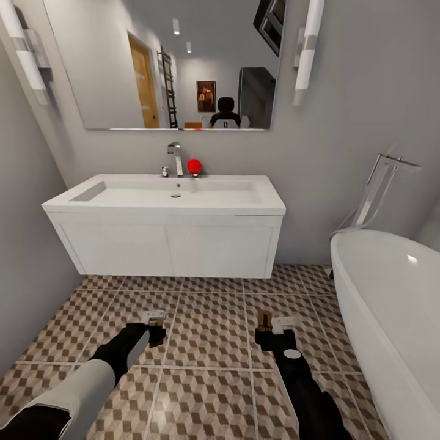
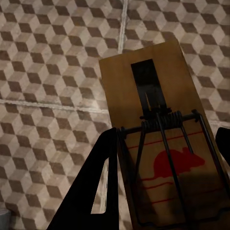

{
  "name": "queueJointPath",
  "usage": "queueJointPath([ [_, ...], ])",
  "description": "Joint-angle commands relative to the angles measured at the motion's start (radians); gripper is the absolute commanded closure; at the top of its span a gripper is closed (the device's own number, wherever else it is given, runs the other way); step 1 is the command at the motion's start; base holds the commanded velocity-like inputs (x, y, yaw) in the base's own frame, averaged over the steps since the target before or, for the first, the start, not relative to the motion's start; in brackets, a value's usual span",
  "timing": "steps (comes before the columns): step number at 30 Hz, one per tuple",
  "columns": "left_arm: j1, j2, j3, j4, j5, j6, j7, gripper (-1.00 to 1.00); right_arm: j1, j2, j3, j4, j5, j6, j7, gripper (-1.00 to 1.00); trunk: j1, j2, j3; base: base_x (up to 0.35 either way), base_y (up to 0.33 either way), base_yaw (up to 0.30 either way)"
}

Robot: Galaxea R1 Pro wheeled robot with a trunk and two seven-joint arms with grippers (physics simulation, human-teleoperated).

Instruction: Take the four mousetraps from the cabinet in the bathroom and place them on the bathroom floor. Make sure all four end up on the same floor surface, and ensure that at least two of them are either under or directly next to the same bathroom sink.

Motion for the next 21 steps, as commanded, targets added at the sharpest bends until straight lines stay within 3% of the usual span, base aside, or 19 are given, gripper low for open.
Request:
queueJointPath([
  [1, 0.000, -0.001, -0.008, -0.002, 0.009, 0.005, 0.009, 1.00, 0.000, 0.000, 0.002, -0.001, 0.003, 0.006, -0.003, 1.00, 0.004, -0.008, -0.006, 0.000, 0.000, 0.000],
  [21, 0.000, -0.007, -0.008, -0.002, 0.008, 0.004, 0.009, 1.00, 0.000, 0.000, 0.004, -0.001, 0.003, 0.006, -0.004, 1.00, 0.080, -0.148, -0.100, 0.000, 0.000, 0.000],
])
